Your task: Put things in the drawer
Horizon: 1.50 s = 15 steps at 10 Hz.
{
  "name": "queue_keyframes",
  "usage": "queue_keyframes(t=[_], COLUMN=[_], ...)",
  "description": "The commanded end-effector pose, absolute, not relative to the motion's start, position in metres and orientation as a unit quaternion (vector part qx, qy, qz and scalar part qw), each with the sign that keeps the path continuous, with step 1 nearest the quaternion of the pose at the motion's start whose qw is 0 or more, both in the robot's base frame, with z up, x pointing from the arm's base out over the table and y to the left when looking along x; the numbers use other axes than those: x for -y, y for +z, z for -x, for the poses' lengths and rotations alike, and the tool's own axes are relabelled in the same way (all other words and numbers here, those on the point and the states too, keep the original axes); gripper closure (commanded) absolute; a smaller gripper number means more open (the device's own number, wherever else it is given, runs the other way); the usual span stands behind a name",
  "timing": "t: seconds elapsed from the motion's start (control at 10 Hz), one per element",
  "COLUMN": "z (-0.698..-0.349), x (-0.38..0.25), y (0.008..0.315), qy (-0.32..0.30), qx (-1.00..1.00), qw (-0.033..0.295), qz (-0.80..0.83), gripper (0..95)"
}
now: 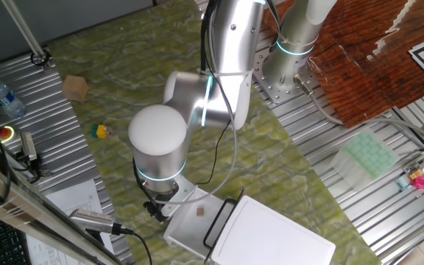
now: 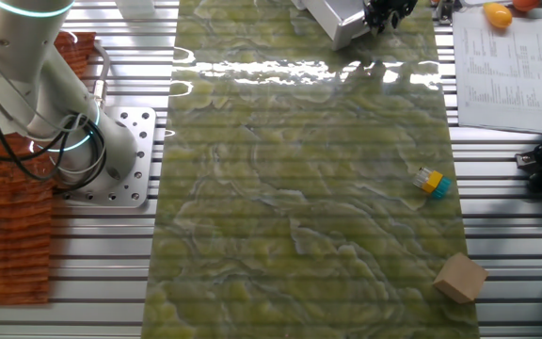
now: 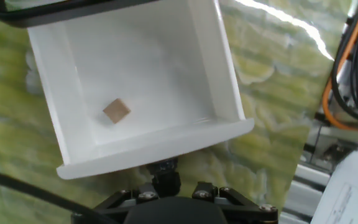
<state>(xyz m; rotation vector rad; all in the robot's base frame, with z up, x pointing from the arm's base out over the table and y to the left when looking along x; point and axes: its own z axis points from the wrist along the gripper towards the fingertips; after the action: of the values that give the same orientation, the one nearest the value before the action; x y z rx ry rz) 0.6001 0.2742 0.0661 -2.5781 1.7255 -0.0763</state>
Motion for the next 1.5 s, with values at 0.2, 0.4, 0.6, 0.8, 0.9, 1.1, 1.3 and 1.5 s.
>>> queue_keyframes(t=[0.2,0.4,0.6,0.8,0.9,1.1,1.3,1.5], z=[-0.6003,-0.6003,-0.6004,-0.6004,-0.6005,-0.6005,-0.6005,-0.6004], x=[-0.2737,-0.2741,-0.2744,-0.2755,-0.2755,-0.2755,-0.2756,-0.2759], y=[0.0634,0.0629,0.0627,0.0622,0.0621,0.0621,0.0622,0.0629], qy=[-0.024,-0.023,-0.021,-0.022,-0.022,-0.020,-0.018,-0.009], qx=[-0.507,-0.486,-0.479,-0.476,-0.472,-0.472,-0.474,-0.470], qw=[0.018,0.018,0.019,0.019,0.019,0.022,0.025,0.028], qz=[0.861,0.873,0.877,0.879,0.881,0.881,0.880,0.882], gripper=[76.0,76.0,76.0,76.0,76.0,95.0,95.0,95.0])
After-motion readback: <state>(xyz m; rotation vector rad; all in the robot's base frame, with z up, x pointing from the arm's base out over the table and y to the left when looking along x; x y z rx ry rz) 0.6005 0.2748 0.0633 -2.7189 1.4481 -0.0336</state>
